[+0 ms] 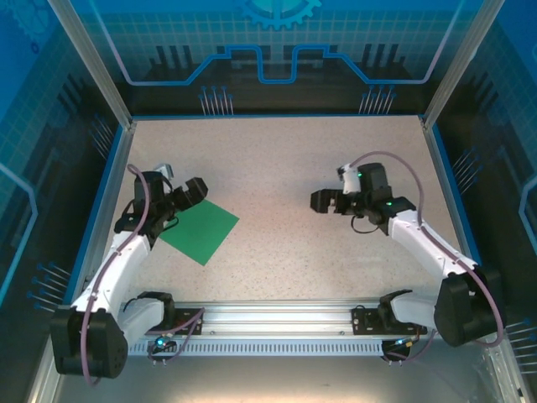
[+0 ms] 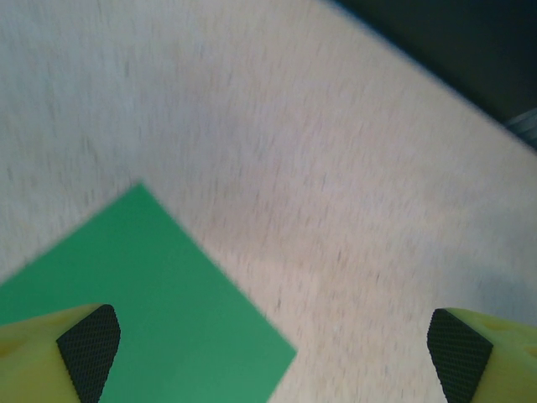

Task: Fold a paper plane with a square sheet of paper (pick it up from the middle)
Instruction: Move the square sheet of paper to the center of the table.

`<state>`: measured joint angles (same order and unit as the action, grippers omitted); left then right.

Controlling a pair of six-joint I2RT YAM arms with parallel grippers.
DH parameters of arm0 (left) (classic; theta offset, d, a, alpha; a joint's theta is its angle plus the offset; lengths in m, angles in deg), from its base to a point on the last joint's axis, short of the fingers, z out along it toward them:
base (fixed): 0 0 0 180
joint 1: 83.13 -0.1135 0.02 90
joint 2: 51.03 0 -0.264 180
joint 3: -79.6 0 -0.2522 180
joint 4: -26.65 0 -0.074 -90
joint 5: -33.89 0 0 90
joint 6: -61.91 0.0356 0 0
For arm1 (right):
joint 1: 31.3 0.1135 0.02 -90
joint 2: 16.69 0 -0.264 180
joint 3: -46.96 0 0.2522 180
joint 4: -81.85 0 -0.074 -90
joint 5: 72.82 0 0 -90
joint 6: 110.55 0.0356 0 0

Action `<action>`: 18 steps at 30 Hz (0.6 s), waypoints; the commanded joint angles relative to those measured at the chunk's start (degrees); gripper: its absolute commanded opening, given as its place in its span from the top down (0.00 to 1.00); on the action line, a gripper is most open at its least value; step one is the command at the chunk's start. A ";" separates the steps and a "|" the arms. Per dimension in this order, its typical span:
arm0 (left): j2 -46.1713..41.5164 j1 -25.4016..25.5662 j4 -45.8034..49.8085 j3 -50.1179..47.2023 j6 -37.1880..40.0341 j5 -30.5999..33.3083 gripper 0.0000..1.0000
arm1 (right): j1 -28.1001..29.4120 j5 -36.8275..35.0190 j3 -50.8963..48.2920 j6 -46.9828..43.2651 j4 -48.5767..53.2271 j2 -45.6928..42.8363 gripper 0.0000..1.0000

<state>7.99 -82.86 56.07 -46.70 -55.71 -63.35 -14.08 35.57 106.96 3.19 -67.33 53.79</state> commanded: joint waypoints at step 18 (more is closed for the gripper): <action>14.63 13.88 11.46 0.06 -7.72 3.60 0.02 | 6.29 -3.37 -5.49 8.57 1.77 -7.40 0.00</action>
<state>20.45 -69.83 66.37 -47.46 -61.81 -63.31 -8.40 29.62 101.25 12.44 -66.85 46.32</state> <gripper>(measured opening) 0.985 0.994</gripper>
